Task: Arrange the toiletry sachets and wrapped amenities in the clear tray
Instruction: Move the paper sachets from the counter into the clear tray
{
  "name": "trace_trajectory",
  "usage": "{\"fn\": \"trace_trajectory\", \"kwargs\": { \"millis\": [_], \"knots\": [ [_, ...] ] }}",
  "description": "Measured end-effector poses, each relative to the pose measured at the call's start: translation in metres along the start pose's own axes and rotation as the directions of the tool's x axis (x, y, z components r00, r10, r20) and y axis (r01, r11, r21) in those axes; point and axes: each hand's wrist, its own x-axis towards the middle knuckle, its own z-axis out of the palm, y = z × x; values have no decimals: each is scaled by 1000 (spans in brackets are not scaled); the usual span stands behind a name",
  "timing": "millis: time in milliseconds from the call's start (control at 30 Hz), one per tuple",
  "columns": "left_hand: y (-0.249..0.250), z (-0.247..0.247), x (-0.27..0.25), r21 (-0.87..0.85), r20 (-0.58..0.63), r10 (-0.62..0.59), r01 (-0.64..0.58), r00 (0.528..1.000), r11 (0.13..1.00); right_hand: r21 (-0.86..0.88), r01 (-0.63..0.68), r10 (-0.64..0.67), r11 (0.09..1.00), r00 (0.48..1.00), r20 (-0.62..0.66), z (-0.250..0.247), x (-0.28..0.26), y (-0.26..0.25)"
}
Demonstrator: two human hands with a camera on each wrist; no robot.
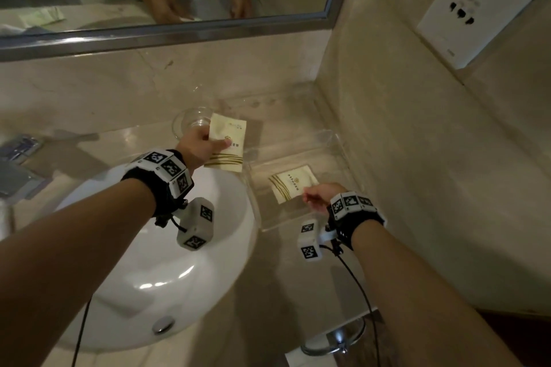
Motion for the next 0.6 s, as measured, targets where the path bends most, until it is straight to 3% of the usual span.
{"fn": "trace_trajectory", "kwargs": {
  "millis": [167, 333, 600],
  "knots": [
    [-2, -6, 0, -14, -20, -15, 14, 1000, 1000, 118, -34, 33, 992, 999, 3, 34, 6, -15],
    [-4, -12, -2, -32, -33, -9, 7, 999, 999, 36, 33, -31, 999, 999, -30, 56, 18, -24],
    [-5, -10, -4, -52, -11, -12, 11, 1000, 999, 60, 76, -75, 995, 997, -24, 61, 11, -23]
  ]
}}
